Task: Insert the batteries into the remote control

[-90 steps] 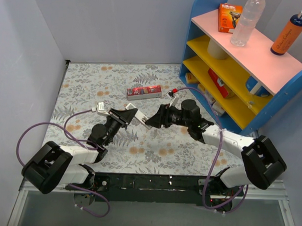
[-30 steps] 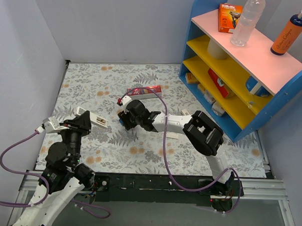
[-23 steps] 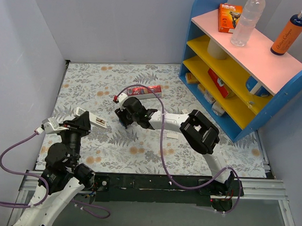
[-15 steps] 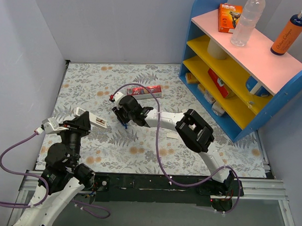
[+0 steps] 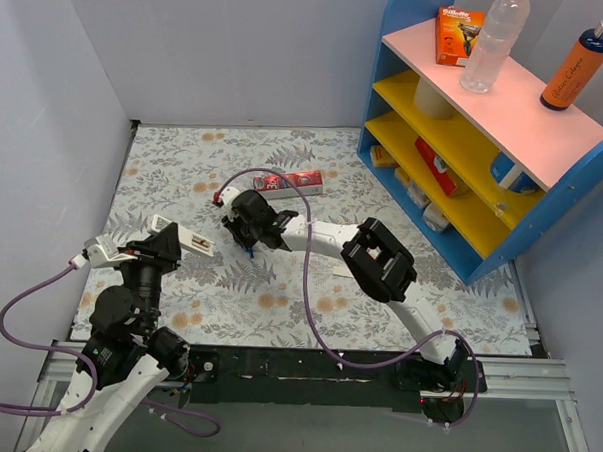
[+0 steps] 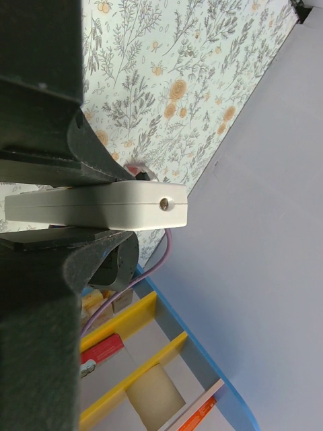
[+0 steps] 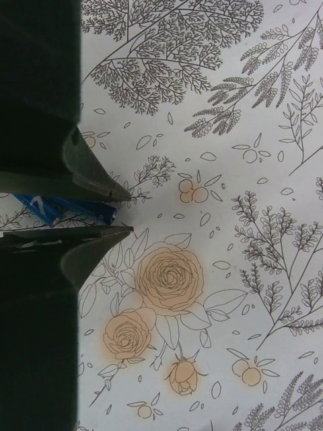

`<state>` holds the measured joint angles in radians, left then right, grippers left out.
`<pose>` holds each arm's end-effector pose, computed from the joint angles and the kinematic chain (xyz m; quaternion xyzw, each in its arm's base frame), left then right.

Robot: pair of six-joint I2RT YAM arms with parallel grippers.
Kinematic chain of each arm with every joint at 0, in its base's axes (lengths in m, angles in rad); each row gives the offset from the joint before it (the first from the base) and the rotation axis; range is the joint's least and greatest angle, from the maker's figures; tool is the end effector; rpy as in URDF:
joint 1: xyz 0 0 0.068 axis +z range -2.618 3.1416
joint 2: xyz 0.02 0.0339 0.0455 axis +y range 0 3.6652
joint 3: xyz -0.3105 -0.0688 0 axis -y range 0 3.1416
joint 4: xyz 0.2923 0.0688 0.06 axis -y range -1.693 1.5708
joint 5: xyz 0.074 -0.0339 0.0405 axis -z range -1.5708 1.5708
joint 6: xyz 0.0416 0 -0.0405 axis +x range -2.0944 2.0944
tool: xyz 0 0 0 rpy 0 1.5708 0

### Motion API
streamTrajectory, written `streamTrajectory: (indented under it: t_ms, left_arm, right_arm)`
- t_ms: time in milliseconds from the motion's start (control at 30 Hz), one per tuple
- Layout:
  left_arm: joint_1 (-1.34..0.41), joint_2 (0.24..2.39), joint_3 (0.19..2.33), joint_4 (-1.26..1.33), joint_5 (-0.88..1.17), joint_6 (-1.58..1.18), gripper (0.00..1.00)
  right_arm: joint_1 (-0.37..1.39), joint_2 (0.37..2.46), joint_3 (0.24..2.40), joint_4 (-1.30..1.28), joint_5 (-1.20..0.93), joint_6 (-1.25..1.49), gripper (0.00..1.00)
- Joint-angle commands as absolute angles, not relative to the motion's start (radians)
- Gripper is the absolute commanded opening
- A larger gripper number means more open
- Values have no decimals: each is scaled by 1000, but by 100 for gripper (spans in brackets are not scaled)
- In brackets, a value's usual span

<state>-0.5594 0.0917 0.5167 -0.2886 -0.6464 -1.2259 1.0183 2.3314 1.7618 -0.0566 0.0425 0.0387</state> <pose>0.0629 -0.0098 0.3317 -0.4301 0.5107 -0.4255 0.6109 0.3196 0.5151 0.1636 -0.4103 0.7902 0.2130 0.4023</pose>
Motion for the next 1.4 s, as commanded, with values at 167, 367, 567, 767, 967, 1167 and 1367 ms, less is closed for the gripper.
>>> streamTrajectory:
  t_ms: [167, 367, 567, 767, 967, 1167, 1367]
  left_arm:
    - [-557, 89, 517, -288, -641, -1204, 0]
    - [-557, 91, 515, -287, -630, -1206, 0]
    - [-557, 92, 512, -282, -588, -1210, 0]
    - [-557, 89, 497, -249, -503, -1216, 0]
    - [-555, 90, 465, -173, -385, -1216, 0]
    - [-557, 94, 385, -25, -194, -1259, 0]
    - [-557, 123, 273, 231, -35, -1339, 0]
  right_arm:
    - [1048, 2362, 1819, -129, 25, 3, 22]
    - [1065, 2326, 1789, -157, 29, 3, 8]
    - [1072, 2191, 1681, -92, 31, 14, 1]
    - [1074, 1999, 1522, 0, 21, 37, 1]
    - [1072, 1771, 1318, 129, 38, 78, 1]
    - [1072, 1499, 1078, 271, 103, 152, 1]
    - [1080, 1222, 862, 449, 115, 215, 1]
